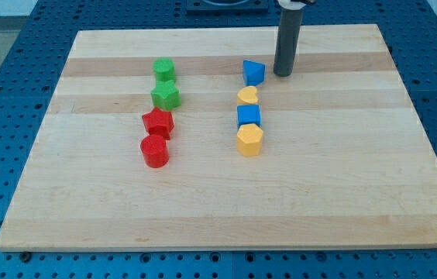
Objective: Nudge the triangle to the left side
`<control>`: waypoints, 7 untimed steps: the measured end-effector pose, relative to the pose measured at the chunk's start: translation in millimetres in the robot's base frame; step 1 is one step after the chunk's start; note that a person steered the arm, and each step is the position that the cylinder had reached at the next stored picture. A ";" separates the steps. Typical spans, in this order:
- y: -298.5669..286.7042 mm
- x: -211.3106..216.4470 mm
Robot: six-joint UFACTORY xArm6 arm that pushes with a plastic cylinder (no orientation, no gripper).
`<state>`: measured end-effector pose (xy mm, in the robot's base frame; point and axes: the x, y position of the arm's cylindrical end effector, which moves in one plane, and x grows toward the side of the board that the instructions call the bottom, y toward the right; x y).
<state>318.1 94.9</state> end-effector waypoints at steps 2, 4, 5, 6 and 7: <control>-0.4 6.6; -9.5 6.6; -14.4 6.6; -19.4 6.6; -23.4 6.6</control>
<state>324.6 71.5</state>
